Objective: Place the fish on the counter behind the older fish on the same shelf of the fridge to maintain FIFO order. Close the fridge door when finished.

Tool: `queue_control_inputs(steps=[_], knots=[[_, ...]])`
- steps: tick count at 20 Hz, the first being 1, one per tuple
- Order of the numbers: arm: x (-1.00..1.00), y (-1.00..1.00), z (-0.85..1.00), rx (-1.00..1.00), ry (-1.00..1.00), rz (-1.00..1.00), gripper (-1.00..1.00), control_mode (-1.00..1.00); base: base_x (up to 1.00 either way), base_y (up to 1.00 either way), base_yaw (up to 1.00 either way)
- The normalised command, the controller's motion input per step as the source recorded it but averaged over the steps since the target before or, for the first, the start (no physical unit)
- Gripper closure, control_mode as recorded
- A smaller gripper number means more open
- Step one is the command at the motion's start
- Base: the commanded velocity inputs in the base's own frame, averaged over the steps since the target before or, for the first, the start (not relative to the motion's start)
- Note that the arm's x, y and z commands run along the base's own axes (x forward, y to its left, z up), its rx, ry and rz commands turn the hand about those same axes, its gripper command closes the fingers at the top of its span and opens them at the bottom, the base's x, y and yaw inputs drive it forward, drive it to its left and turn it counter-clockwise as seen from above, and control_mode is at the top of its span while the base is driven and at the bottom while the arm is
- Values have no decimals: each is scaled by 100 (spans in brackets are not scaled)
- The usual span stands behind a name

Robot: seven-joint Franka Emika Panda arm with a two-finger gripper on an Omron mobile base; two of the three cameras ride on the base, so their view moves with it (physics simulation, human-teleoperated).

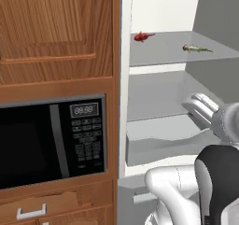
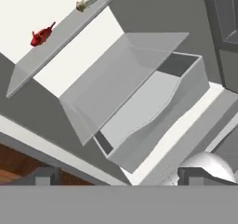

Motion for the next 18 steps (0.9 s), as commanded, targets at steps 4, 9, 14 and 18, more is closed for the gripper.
queue_control_inputs(steps=[4,9,14,18], knots=[[0,0,0,0,0,0,-100,100,-97,32,-18],[0,0,0,0,0,0,-100,100,-100,3,-20],[0,0,0,0,0,0,-100,100,-100,4,-23],[0,0,0,0,0,0,-100,100,-100,0,-29]])
